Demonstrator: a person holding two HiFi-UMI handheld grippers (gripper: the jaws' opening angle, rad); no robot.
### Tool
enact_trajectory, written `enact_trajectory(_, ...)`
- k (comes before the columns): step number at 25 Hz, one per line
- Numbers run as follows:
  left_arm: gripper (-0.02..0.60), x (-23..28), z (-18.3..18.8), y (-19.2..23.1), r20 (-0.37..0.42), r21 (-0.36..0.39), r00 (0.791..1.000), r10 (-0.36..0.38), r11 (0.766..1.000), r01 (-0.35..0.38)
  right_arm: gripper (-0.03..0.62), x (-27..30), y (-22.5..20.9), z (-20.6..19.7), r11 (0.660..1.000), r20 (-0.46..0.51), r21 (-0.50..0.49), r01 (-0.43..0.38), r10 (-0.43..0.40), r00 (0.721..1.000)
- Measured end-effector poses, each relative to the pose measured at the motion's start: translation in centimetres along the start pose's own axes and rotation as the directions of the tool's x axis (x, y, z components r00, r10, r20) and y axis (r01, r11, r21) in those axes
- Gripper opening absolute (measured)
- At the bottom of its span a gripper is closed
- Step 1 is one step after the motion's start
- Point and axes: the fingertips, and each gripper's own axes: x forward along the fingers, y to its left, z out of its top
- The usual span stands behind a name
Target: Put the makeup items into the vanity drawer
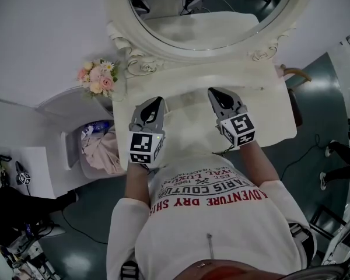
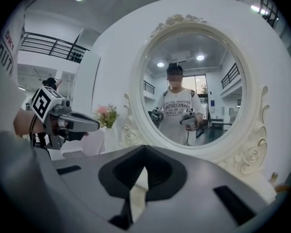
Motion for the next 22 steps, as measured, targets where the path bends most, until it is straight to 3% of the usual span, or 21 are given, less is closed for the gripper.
enact_trajectory(13, 0.011, -0.7, 0.2, 0.1, 0.004, -0.004, 1.000, 0.019, 1.000, -0.019, 0.009, 0.9, 0.2, 0.1, 1.000, 0.002, 0.009, -0.015, 0.015, 1.000)
enact_trajectory(22, 0.011, -1.1, 0.5, -0.6, 0.012, 0.019, 1.000, 0.008, 1.000, -0.008, 0.009, 0.6, 0.0, 0.2, 1.000, 0.025, 0.015, 0.017, -0.017, 1.000)
